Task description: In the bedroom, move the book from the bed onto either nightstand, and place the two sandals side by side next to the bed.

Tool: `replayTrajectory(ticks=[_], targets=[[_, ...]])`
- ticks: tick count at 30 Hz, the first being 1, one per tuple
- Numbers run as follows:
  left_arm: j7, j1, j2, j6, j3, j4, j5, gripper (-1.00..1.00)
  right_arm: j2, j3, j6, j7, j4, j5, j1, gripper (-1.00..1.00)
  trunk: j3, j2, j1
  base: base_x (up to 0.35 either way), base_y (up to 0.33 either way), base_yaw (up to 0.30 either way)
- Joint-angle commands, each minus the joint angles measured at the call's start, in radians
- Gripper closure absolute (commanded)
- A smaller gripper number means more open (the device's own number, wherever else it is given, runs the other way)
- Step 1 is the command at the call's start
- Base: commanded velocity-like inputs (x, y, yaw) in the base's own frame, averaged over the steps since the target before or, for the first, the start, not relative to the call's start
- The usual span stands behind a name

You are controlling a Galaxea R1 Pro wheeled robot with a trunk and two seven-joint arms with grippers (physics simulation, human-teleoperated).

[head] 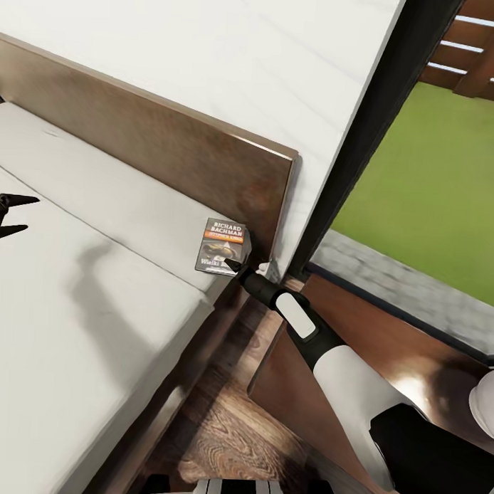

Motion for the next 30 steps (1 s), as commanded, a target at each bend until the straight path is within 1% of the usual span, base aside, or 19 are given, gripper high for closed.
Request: replayTrajectory(ticks=[1, 17, 30], targets=[[-0.006, -0.001, 0.0, 0.004, 0.005, 0.001, -0.007, -1.0, 0.0, 0.001, 0.002, 0.001, 0.001, -0.005, -0.001, -1.0, -0.001, 0.0, 0.0, 0.0, 0.0, 0.007], [-0.006, -0.001, 0.001, 0.004, 0.005, 0.001, -0.006, -1.0, 0.0, 0.001, 0.003, 0.001, 0.001, -0.005, -0.001, -1.0, -0.001, 0.0, 0.0, 0.0, 0.0, 0.002], [-0.006, -0.001, 0.008, 0.004, 0.005, 0.001, -0.006, -1.0, 0.0, 0.001, 0.004, 0.001, 0.001, -0.005, -0.001, -1.0, -0.001, 0.0, 0.0, 0.0, 0.0, 0.0]])
